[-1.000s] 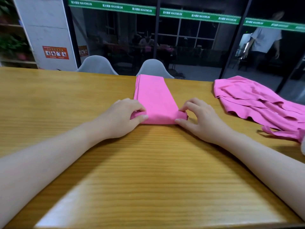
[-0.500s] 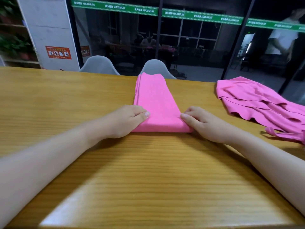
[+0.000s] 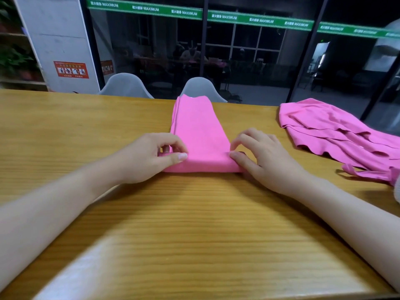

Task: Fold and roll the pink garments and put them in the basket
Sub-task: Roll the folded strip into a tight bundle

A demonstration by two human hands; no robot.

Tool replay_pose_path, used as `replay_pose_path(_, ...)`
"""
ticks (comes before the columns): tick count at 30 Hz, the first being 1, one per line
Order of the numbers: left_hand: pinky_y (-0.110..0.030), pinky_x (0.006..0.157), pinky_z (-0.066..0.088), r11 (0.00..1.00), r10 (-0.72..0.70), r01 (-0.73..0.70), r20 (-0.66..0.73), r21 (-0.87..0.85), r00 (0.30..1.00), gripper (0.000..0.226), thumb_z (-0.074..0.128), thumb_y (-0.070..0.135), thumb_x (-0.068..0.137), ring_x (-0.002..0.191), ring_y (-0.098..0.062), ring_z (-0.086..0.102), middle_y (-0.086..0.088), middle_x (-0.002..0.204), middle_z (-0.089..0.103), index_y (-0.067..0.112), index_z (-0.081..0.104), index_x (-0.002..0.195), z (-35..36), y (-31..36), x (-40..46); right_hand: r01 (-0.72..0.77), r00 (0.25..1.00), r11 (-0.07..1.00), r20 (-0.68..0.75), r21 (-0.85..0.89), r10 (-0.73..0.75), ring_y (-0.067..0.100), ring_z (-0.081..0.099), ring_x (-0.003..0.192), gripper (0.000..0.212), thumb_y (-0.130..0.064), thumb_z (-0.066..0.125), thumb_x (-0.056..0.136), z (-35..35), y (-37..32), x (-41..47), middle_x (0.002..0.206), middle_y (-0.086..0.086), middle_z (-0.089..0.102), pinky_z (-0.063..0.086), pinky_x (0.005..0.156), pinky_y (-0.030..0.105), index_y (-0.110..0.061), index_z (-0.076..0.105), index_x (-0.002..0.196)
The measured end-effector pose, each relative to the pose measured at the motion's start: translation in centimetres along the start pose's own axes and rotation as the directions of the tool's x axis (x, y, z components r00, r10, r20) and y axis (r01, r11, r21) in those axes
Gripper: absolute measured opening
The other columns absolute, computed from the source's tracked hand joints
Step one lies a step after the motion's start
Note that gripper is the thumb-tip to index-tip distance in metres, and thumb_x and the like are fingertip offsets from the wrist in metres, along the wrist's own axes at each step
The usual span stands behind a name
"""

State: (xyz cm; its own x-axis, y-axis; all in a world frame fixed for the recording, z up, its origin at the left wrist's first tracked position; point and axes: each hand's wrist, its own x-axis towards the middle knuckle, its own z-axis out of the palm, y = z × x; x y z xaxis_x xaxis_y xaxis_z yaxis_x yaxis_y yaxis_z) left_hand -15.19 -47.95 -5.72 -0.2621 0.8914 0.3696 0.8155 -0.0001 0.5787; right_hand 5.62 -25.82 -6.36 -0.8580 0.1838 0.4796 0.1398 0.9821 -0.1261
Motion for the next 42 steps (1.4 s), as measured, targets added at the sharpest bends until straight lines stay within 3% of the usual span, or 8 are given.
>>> replay_pose_path(5,-0.011,0.072,0.039,0.999,-0.034,0.034,-0.006,0.029,0.999,0.013,0.062,0.027,0.101,0.081,-0.007,0.055,0.016,0.089,0.068,0.027,0.073,0.096,0.1,-0.3,0.6,0.012,0.989,0.993,-0.148,-0.121,-0.030,0.009,0.046,0.104,0.035,-0.053,0.053,0.100,-0.2,-1.6,-0.6,0.114,-0.007,0.061,0.034,0.101,0.036,-0.023,0.071,0.096)
replay_pose_path(10,-0.017,0.073,0.035,0.994,-0.031,0.040,-0.095,0.098,0.995,0.014,0.059,0.037,0.101,0.080,-0.005,0.051,0.007,0.090,0.056,0.038,0.072,0.095,0.7,-1.0,1.0,-0.030,0.999,0.969,-0.023,-0.245,0.025,0.018,0.054,0.118,0.055,-0.070,0.047,0.093,0.3,-2.0,-0.4,0.127,-0.005,0.061,0.034,0.105,0.038,-0.023,0.071,0.108)
replay_pose_path(17,-0.036,0.085,0.048,0.934,0.207,-0.139,-0.183,0.329,0.961,0.015,0.069,0.039,0.094,0.092,-0.011,0.055,0.019,0.093,0.062,0.027,0.070,0.102,0.1,-1.0,0.7,-0.138,0.989,0.989,0.047,-0.060,0.141,0.016,0.055,0.114,0.059,-0.069,0.035,0.096,1.4,-0.9,0.7,0.117,-0.009,0.062,0.038,0.102,0.040,-0.023,0.067,0.114)
replay_pose_path(23,-0.036,0.095,0.047,0.943,0.080,-0.044,-0.094,0.329,0.992,0.040,0.074,0.052,0.084,0.103,-0.007,0.053,0.020,0.106,0.062,0.030,0.068,0.117,0.3,-1.8,0.9,-0.183,0.980,0.983,0.080,0.005,0.182,0.010,0.050,0.101,0.050,-0.064,0.026,0.100,2.5,-0.3,1.3,0.103,-0.012,0.057,0.042,0.098,0.044,-0.027,0.059,0.104)
replay_pose_path(27,-0.011,0.092,0.040,0.966,-0.004,0.018,-0.054,0.258,0.999,0.033,0.063,0.048,0.095,0.103,0.004,0.052,0.017,0.115,0.063,0.031,0.066,0.123,0.4,-2.0,1.4,-0.159,0.981,0.984,0.100,-0.080,0.167,0.011,0.042,0.133,0.047,-0.053,0.031,0.105,2.2,-0.6,0.9,0.136,-0.008,0.054,0.026,0.111,0.035,-0.021,0.051,0.134)
replay_pose_path(30,-0.020,0.093,0.045,0.974,-0.056,0.056,-0.008,0.219,0.998,0.024,0.054,0.044,0.102,0.102,0.001,0.055,0.014,0.110,0.066,0.030,0.067,0.117,0.4,-1.8,1.8,-0.101,0.992,0.986,0.067,-0.134,0.111,0.010,0.030,0.147,0.054,-0.056,0.043,0.102,1.9,-0.8,0.7,0.150,-0.008,0.046,0.022,0.118,0.037,-0.021,0.046,0.143)
replay_pose_path(36,-0.040,0.076,0.043,0.981,-0.034,0.020,0.068,0.191,0.997,0.037,0.040,0.041,0.107,0.076,-0.018,0.049,-0.002,0.073,0.053,0.020,0.049,0.078,0.6,-0.8,1.2,-0.073,0.992,0.989,0.091,-0.131,0.086,0.011,0.045,0.119,0.059,-0.076,0.036,0.093,1.4,-0.5,0.4,0.117,-0.012,0.050,0.032,0.108,0.034,-0.025,0.053,0.115)
replay_pose_path(42,-0.036,0.087,0.040,0.931,0.029,-0.038,0.031,0.362,0.999,0.048,0.024,0.055,0.102,0.092,-0.013,0.043,0.008,0.085,0.049,0.025,0.052,0.078,0.7,-0.3,0.9,-0.116,0.969,0.991,0.229,0.072,0.097,0.013,0.045,0.098,0.058,-0.080,0.032,0.089,1.0,-0.4,0.7,0.098,-0.011,0.045,0.041,0.094,0.037,-0.025,0.050,0.090)
